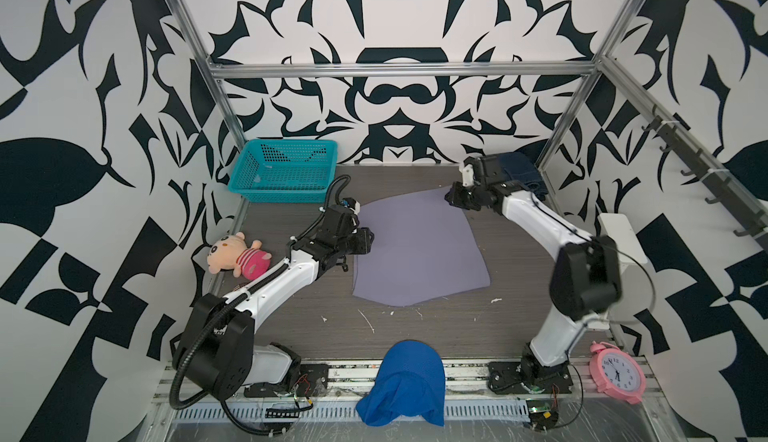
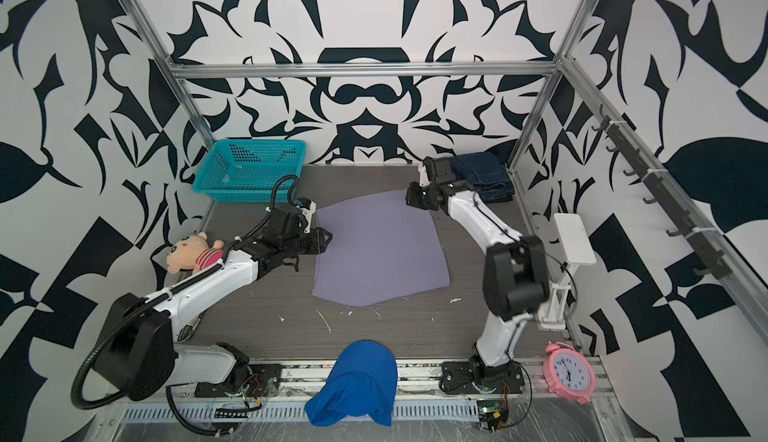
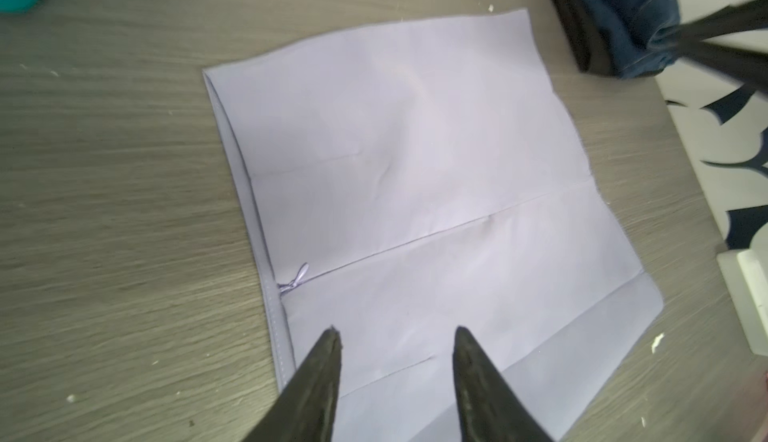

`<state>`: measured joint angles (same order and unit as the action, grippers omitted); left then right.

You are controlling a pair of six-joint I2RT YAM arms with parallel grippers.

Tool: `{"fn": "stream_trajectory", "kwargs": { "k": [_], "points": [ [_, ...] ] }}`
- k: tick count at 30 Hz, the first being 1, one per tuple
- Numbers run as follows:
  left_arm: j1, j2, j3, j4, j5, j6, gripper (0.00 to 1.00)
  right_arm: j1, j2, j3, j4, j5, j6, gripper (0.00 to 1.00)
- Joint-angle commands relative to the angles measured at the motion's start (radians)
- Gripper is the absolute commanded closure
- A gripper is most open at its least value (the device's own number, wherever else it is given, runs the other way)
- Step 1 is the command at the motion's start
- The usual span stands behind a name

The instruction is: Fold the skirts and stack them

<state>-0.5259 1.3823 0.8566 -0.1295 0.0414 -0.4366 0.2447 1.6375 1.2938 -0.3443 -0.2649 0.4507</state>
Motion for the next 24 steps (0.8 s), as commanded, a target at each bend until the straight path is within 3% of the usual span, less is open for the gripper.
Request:
{"fn": "stream_trajectory", "kwargs": {
  "k": [1, 4, 7, 8, 10, 15, 20, 24],
  "points": [
    [-0.059, 0.054, -0.004, 0.072, 0.048, -0.036, 0.54, -0.031, -0.140, -0.269, 0.048, 0.039, 0.029, 0.74],
    [-0.110, 0.121, 0.008, 0.065, 0.059, -0.037, 0.56, -0.062, -0.287, -0.430, -0.069, 0.068, 0.017, 0.63],
    [-0.123, 0.172, -0.023, 0.108, 0.068, -0.066, 0.61, -0.074, -0.429, -0.545, -0.155, 0.099, 0.032, 0.42],
    [-0.122, 0.185, -0.038, 0.133, 0.063, -0.075, 0.61, -0.074, -0.460, -0.566, -0.176, 0.104, 0.044, 0.41],
    [-0.112, 0.214, -0.067, 0.194, 0.032, -0.092, 0.65, -0.076, -0.498, -0.599, -0.205, 0.101, 0.058, 0.27],
    [-0.059, 0.311, -0.056, 0.267, 0.026, -0.114, 0.73, -0.110, -0.471, -0.634, -0.219, 0.063, 0.037, 0.26],
    [-0.032, 0.378, -0.032, 0.295, 0.021, -0.098, 0.74, -0.153, -0.387, -0.676, -0.132, -0.108, -0.004, 0.29],
    [-0.002, 0.417, -0.041, 0.345, 0.000, -0.081, 0.75, -0.152, -0.327, -0.690, -0.055, -0.277, -0.029, 0.41]
  ]
}}
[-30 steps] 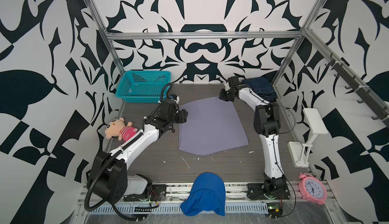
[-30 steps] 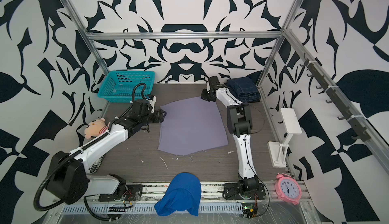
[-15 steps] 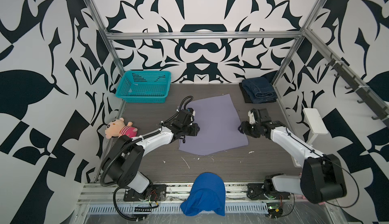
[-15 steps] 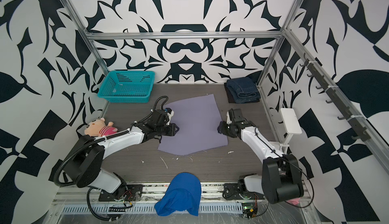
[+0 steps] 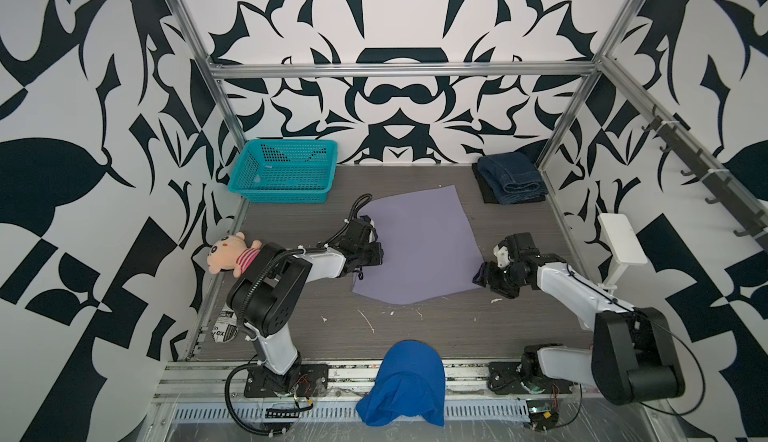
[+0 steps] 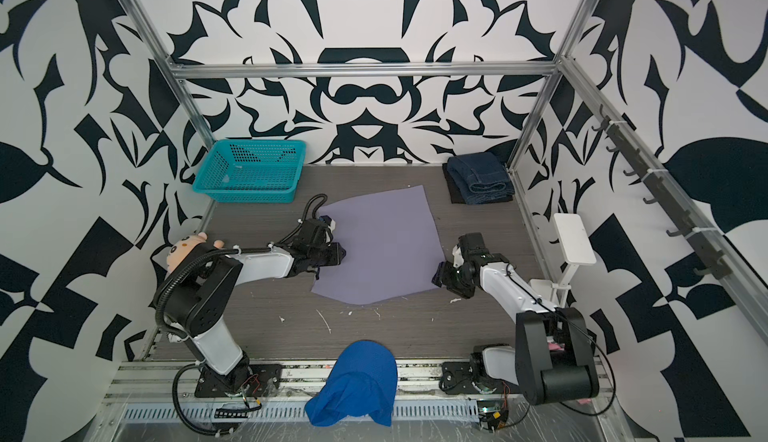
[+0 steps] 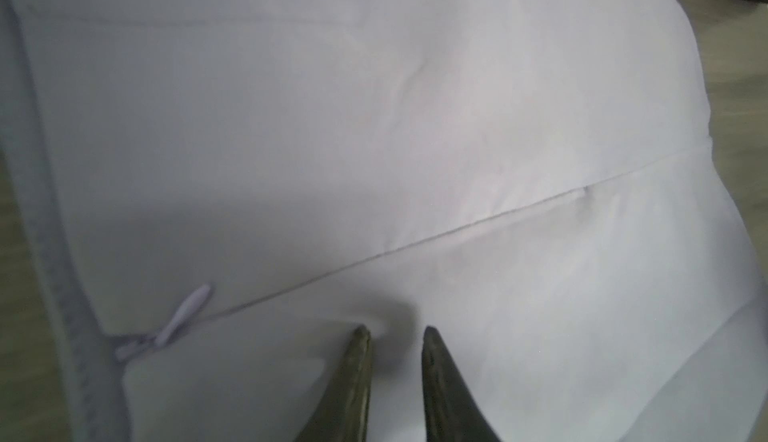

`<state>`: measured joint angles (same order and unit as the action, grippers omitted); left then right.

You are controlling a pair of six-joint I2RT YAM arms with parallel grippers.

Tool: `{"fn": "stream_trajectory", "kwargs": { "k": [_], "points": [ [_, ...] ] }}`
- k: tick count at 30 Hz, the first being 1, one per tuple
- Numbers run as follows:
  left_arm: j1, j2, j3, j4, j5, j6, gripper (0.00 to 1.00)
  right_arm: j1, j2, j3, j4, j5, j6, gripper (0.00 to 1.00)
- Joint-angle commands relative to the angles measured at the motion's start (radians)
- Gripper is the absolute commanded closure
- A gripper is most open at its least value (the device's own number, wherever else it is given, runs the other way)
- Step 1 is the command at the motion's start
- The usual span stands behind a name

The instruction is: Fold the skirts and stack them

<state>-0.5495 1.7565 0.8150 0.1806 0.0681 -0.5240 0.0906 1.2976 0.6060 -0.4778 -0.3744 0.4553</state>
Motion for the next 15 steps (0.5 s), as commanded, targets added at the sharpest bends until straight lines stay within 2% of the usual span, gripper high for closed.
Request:
{"fn": "stream_trajectory", "kwargs": {
  "k": [1, 4, 8, 9, 13, 15],
  "points": [
    [0.036, 0.054, -0.009, 0.065, -0.027, 0.009, 0.75, 0.003, 0.033, -0.005, 0.105, -0.235, -0.037, 0.45],
    [0.089, 0.078, -0.018, 0.130, 0.026, 0.018, 0.75, 0.009, 0.087, 0.017, 0.129, -0.344, -0.037, 0.73],
    [0.121, 0.061, -0.006, 0.119, 0.013, 0.057, 0.75, 0.014, 0.055, 0.033, 0.146, -0.383, 0.007, 0.96],
    [0.123, 0.054, -0.003, 0.111, 0.002, 0.071, 0.75, 0.015, 0.038, 0.039, 0.148, -0.380, 0.024, 1.00],
    [0.139, 0.026, 0.015, 0.086, -0.014, 0.110, 0.75, 0.014, -0.022, 0.074, 0.163, -0.352, 0.091, 1.00],
    [0.141, 0.018, 0.033, 0.059, -0.018, 0.126, 0.75, 0.014, -0.026, 0.099, 0.122, -0.292, 0.095, 1.00]
  ]
}}
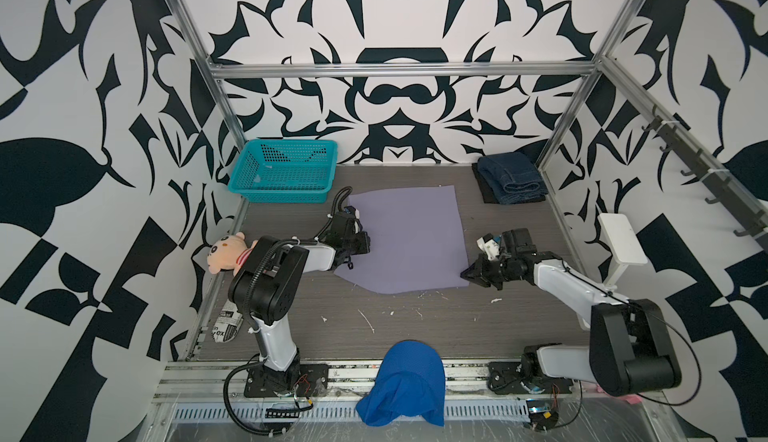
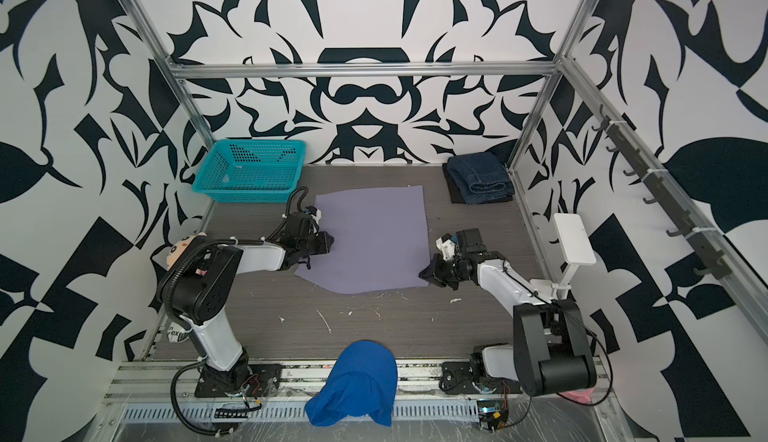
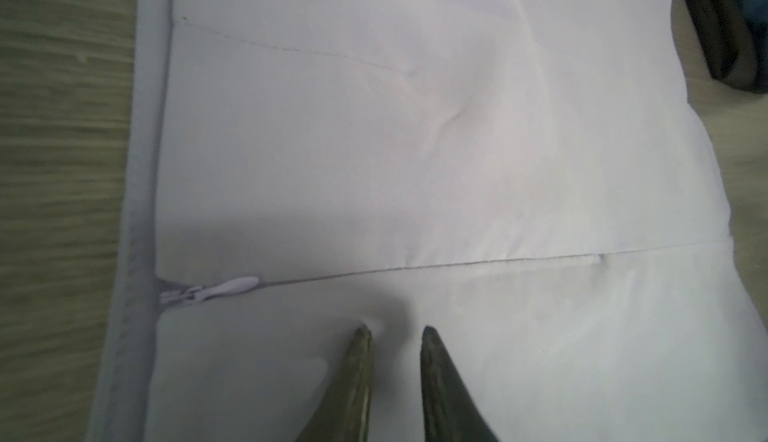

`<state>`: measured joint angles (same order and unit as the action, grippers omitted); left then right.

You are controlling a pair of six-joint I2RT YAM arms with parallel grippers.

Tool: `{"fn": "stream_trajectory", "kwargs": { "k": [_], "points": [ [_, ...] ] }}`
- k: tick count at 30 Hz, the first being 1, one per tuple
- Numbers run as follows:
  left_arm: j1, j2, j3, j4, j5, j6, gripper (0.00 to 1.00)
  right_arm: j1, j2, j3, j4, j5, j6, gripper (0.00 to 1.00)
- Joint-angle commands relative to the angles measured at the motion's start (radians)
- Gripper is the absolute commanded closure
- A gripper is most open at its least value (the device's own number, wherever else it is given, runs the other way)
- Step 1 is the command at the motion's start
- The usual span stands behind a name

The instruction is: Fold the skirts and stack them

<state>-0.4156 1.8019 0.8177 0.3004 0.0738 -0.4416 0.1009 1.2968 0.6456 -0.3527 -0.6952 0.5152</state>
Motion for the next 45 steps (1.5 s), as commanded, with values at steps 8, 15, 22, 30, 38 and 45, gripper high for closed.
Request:
{"fn": "stream_trajectory", "kwargs": {
  "k": [8, 15, 22, 30, 38, 45],
  "points": [
    [0.007, -0.055, 0.035, -0.089, -0.027, 0.061, 0.74, -0.001, -0.045, 0.027, -0.098, 0.238, -0.016, 0.40],
    [0.007, -0.071, 0.024, -0.089, -0.024, 0.055, 0.74, 0.020, 0.106, -0.004, 0.060, 0.035, -0.038, 0.38],
    [0.007, -0.082, 0.019, -0.091, -0.028, 0.049, 0.74, 0.097, 0.183, -0.005, 0.195, -0.057, -0.060, 0.72],
    [0.008, -0.091, 0.018, -0.095, -0.037, 0.050, 0.73, 0.103, 0.108, 0.018, 0.196, -0.115, 0.041, 0.99],
    [0.008, -0.105, 0.033, -0.125, -0.058, 0.067, 0.73, 0.034, 0.044, 0.140, 0.162, -0.120, 0.269, 1.00],
    [0.009, -0.112, 0.036, -0.139, -0.054, 0.064, 0.72, -0.015, 0.124, 0.242, 0.081, -0.070, 0.241, 0.84]
  ]
}}
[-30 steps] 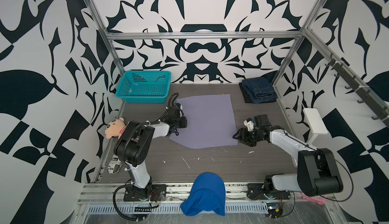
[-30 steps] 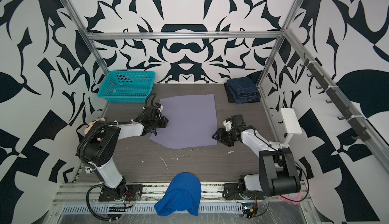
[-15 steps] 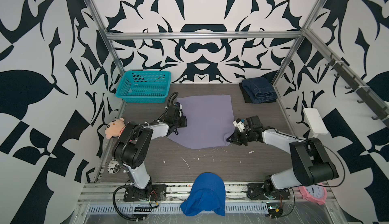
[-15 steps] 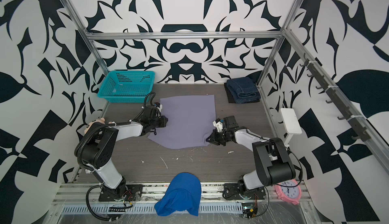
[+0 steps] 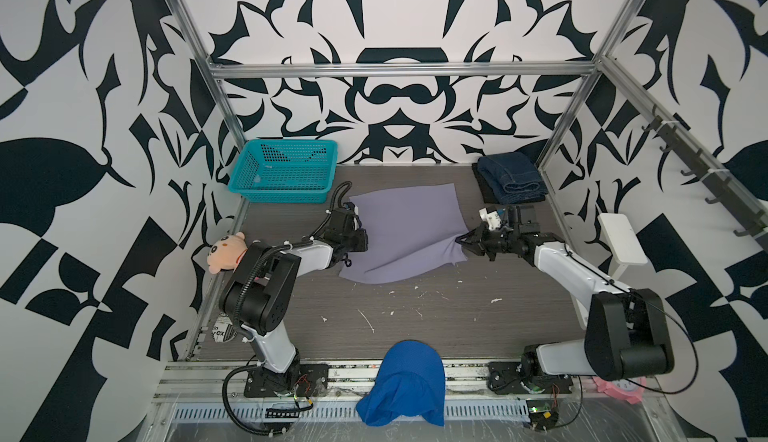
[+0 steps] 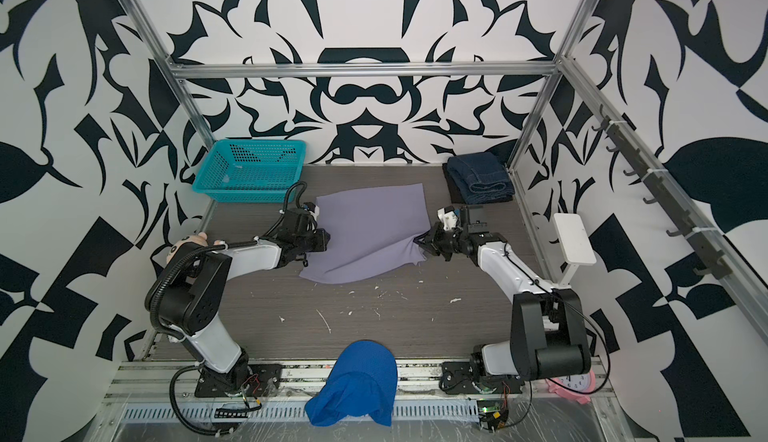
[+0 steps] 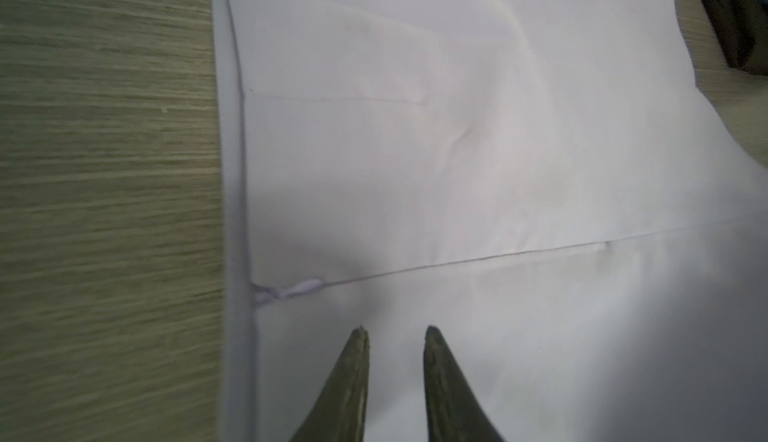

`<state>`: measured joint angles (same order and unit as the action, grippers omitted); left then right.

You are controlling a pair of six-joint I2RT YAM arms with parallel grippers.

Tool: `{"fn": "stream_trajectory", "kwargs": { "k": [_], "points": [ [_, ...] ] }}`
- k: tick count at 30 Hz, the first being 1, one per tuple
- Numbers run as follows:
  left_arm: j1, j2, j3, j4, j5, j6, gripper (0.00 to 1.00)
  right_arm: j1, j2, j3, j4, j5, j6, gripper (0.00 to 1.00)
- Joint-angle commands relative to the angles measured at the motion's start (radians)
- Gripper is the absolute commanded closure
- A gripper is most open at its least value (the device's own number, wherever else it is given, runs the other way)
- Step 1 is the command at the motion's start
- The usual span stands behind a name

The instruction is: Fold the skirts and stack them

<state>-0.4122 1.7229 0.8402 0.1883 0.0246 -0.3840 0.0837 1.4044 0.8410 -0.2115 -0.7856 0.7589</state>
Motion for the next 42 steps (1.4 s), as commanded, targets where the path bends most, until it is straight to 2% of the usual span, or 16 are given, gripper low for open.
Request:
{"fn": "stream_trajectory", "kwargs": {
  "k": [1, 4, 7, 12, 15, 17, 20, 22, 25, 28, 31, 35, 37, 42],
  "points": [
    [0.004, -0.036, 0.012, -0.033, -0.005, 0.007, 0.72, 0.001, 0.019, 0.049, -0.090, 0.028, -0.029, 0.80],
    [0.004, -0.050, -0.002, -0.037, -0.014, 0.011, 0.72, 0.002, -0.027, 0.017, -0.143, 0.074, -0.073, 0.70],
    [0.007, -0.060, -0.009, -0.044, -0.023, 0.017, 0.72, 0.001, -0.107, 0.014, -0.275, 0.157, -0.145, 0.66],
    [0.011, -0.083, 0.005, -0.071, -0.025, 0.028, 0.71, 0.002, -0.253, 0.070, -0.500, 0.388, -0.255, 0.65],
    [0.013, -0.123, 0.016, -0.098, -0.028, 0.034, 0.70, 0.003, -0.321, 0.118, -0.586, 0.479, -0.300, 0.65],
    [0.012, -0.160, 0.019, -0.121, -0.024, 0.036, 0.67, 0.008, -0.355, 0.113, -0.557, 0.446, -0.337, 0.68],
    [0.011, -0.248, 0.001, -0.148, -0.021, 0.023, 0.59, 0.068, -0.338, 0.090, -0.519, 0.400, -0.350, 0.83],
    [0.011, -0.337, -0.019, -0.179, -0.033, 0.007, 0.50, 0.181, -0.289, 0.084, -0.506, 0.432, -0.353, 0.88],
    [0.011, -0.498, -0.075, -0.214, -0.031, -0.029, 0.44, 0.302, -0.218, 0.075, -0.484, 0.478, -0.349, 0.95],
    [0.008, -0.591, -0.148, -0.255, 0.049, -0.090, 0.43, 0.331, -0.176, 0.024, -0.449, 0.505, -0.308, 0.97],
    [-0.013, -0.594, -0.148, -0.458, 0.032, -0.155, 0.42, 0.339, -0.150, -0.020, -0.470, 0.564, -0.287, 0.97],
    [-0.053, -0.622, -0.183, -0.633, -0.007, -0.301, 0.25, 0.364, -0.171, -0.061, -0.512, 0.649, -0.270, 0.91],
    [-0.053, -0.616, -0.205, -0.687, 0.026, -0.378, 0.23, 0.368, -0.190, -0.087, -0.536, 0.701, -0.251, 0.89],
    [-0.050, -0.598, -0.216, -0.728, 0.019, -0.382, 0.24, 0.366, -0.255, -0.161, -0.501, 0.693, -0.199, 0.82]
  ]
}}
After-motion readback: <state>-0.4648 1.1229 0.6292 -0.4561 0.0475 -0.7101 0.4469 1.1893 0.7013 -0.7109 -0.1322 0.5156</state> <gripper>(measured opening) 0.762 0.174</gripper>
